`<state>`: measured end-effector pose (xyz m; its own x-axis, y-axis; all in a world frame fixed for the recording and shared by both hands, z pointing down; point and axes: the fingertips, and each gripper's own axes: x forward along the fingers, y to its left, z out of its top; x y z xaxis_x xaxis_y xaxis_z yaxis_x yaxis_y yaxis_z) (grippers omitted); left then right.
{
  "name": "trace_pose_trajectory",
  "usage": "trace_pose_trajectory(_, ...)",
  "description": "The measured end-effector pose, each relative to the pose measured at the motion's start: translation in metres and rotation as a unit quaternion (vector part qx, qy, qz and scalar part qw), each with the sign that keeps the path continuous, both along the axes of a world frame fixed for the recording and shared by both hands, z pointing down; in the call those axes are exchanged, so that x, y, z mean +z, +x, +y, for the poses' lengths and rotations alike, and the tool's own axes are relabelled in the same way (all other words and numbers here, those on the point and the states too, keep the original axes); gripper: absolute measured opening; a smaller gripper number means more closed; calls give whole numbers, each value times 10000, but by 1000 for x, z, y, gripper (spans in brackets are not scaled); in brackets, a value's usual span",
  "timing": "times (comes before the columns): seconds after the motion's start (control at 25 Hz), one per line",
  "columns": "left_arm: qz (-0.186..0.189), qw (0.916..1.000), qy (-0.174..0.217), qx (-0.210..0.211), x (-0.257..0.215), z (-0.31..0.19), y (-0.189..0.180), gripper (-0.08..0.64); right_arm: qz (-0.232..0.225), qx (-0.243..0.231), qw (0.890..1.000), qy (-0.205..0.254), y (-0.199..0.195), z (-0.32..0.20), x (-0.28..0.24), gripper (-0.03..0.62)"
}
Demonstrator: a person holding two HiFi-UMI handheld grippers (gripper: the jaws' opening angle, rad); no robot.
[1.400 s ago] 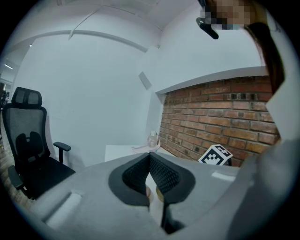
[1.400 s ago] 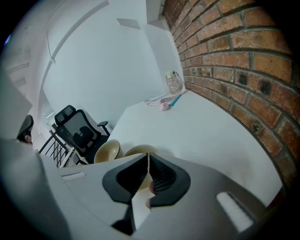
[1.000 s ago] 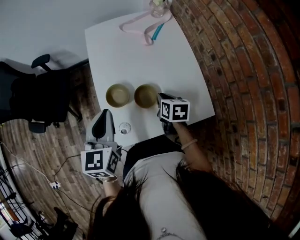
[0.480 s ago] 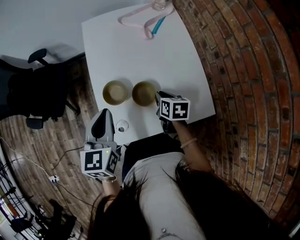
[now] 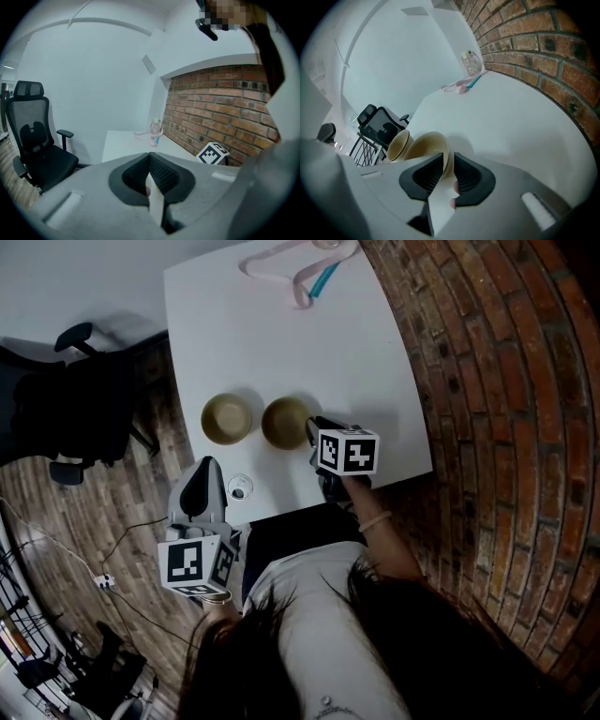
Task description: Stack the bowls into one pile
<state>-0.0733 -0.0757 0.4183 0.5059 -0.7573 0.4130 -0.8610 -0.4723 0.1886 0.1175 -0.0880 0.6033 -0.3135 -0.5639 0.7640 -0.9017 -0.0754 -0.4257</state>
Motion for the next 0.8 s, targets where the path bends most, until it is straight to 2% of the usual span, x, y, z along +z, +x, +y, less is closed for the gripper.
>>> trace_pose_trajectory(0.32,-130,9998,-32,-160,2,-3,4,-2,-109,-222,9996,-154,-6,-7,12,75)
trace_pose_trajectory(0.8,-255,9989,-1,-396,-2,-8,0,-2,-119,-358,9990,-231,-8,-13,20,32)
